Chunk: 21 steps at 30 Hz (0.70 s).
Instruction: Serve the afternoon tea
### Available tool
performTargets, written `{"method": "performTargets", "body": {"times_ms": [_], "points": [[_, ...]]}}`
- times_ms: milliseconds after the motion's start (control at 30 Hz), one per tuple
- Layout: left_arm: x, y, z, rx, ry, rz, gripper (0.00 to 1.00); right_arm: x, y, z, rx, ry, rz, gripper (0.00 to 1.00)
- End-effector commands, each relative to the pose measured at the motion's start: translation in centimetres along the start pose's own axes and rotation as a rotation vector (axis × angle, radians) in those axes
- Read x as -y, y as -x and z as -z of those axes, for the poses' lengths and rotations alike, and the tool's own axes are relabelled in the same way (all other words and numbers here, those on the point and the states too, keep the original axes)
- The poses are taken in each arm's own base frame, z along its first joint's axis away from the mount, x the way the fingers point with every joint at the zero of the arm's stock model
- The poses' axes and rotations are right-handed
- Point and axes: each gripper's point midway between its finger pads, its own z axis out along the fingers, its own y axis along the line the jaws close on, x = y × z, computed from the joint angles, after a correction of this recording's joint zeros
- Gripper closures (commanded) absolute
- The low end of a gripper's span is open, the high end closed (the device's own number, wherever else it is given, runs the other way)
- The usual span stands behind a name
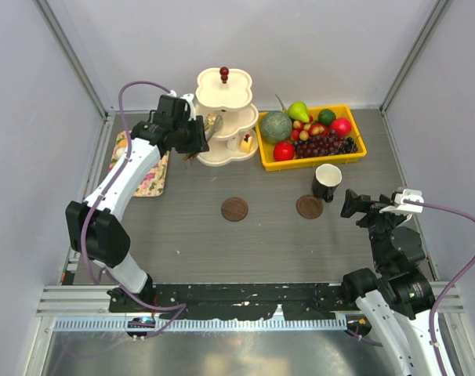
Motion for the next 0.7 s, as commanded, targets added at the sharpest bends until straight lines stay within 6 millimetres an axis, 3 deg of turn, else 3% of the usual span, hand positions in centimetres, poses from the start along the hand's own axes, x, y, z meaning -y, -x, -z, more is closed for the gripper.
{"method": "performTargets", "body": {"times_ms": [0,200,467,667], "points": [[1.0,3.2,-0.2,0.099,-0.030,0.002,0.63,-0.2,1.2,-0.1,0.043,0.007,-0.002,0.03],[1.6,3.6,-1.0,0.117,-0.046,0.000,0.62,-0.2,1.1,-0.1,0.042,0.007,-0.001,0.03],[4.6,3.5,-1.9,0.133,-0.099,-0.037,0.62,-0.2,1.1,-0.1,0.038,0.009,0.002,0.03],[6.0,5.0,-3.6,0.183,-0.127,-0.002,0.62,-0.2,1.1,-0.1,0.041,0.010,0.000,0.02]]}}
